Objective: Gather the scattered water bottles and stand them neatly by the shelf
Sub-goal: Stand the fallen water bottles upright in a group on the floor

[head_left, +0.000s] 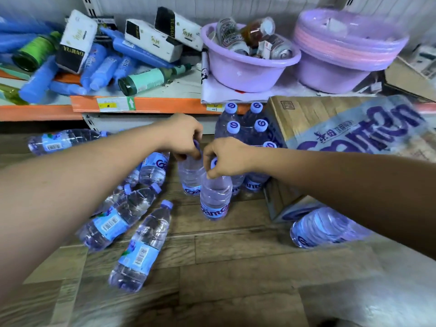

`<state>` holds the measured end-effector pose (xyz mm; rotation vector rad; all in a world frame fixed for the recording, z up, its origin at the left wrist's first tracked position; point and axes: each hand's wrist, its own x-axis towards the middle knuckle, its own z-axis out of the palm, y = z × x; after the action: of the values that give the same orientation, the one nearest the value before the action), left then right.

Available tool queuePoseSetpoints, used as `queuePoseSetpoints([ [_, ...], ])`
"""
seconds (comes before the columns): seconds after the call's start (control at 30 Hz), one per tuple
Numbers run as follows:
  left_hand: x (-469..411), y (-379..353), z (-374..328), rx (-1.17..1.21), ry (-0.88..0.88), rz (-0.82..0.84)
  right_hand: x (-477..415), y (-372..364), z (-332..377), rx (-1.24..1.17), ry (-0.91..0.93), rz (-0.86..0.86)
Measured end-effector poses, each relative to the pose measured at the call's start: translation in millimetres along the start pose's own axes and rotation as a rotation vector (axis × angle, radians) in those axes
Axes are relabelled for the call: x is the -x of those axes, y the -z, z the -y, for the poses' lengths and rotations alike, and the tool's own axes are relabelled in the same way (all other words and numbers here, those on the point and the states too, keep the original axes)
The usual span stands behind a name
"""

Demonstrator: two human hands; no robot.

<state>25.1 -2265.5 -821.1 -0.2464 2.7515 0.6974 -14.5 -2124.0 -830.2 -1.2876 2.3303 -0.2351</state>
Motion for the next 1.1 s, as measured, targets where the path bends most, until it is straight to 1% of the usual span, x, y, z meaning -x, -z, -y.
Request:
queuePoseSetpoints([
  [0.1, -0.8, -4.0, -13.4, 0.009, -0.023, 0.024, 14.4, 4.0, -13.7, -0.022, -0.04, 0.018],
  [0.23, -1.7, -13.8, -29.2, 0.016, -0.044, 0.098, 31.3, 9.3, -35.2, -0.023, -0.092, 0.089],
  [0.33, -1.8, -26.0, -43.8, -0.044, -0.081, 0.139, 42.3, 9.6, -51.6, -0.047, -0.169, 0.116],
  [0.47, -3.2, -39.5, -57.1, -0.191, -0.13, 0.15, 52.8, 7.4, -66.1, -0.045, -0.237, 0.121],
  [0.57, -8.2, -50.9, -64.9, -0.261, -0.153, 0.129, 57.1, 10.9, -72.5, -0.058, -0.292, 0.139],
  [0.9, -16.6, -72.0, -83.4, -0.292, -0.258, 0.016, 61.2, 13.7, -82.5, -0.02, -0.335, 0.171],
  [1.03, -10.8, -80.6, -77.0, -0.278, -0.268, -0.022, 57.8, 6.2, -78.9, 0.085, -0.32, 0.213],
  [1.1, -7.9, -84.0, -73.5, -0.247, -0.263, -0.056, 54.7, -0.1, -79.6, 0.145, -0.307, 0.204],
])
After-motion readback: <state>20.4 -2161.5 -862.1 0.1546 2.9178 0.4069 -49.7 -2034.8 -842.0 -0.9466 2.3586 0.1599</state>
